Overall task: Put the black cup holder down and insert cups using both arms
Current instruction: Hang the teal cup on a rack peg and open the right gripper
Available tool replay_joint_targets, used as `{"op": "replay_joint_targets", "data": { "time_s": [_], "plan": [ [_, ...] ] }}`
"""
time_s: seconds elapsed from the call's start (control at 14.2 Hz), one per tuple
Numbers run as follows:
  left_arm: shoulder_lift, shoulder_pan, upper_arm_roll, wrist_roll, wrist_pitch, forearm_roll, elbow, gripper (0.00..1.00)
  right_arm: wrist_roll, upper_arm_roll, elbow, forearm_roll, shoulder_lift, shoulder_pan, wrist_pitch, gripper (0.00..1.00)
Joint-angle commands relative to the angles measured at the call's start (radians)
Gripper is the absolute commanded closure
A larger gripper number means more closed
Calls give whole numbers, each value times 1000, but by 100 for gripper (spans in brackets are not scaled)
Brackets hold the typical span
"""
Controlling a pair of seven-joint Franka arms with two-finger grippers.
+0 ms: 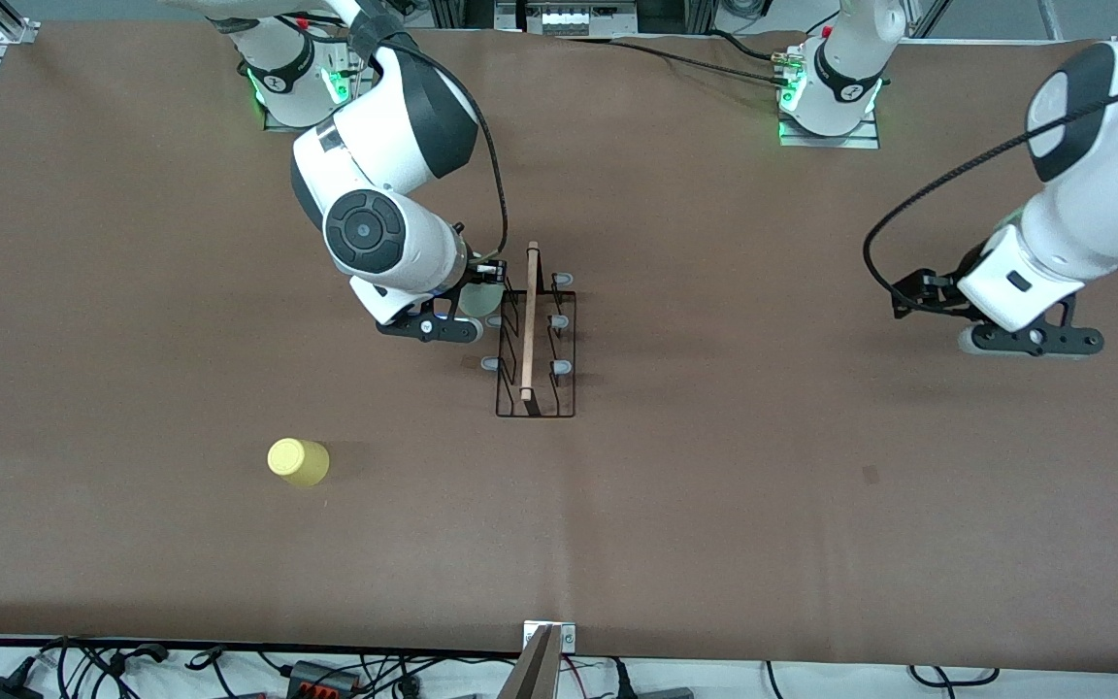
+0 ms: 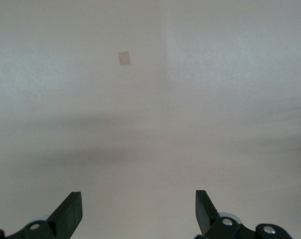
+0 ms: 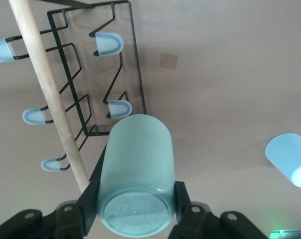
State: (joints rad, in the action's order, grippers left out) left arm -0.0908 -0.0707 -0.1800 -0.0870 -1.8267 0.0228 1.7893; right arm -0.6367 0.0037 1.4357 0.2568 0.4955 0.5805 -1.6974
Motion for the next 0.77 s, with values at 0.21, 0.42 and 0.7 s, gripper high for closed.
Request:
{"op": "replay_joint_targets", "data": {
  "time_s": [0.21, 0.42, 0.7],
  "plan": [
    [85, 68, 93, 75, 21, -38, -31, 0, -34, -7, -15, 22, 26, 41, 21, 74],
    [112, 66, 89, 73, 69, -43, -37, 0, -34, -7, -15, 21, 51, 45, 19, 74],
    [143, 66, 96, 67, 144, -43, -47, 0, -34, -7, -14, 21, 72, 47, 15, 73]
  ]
}}
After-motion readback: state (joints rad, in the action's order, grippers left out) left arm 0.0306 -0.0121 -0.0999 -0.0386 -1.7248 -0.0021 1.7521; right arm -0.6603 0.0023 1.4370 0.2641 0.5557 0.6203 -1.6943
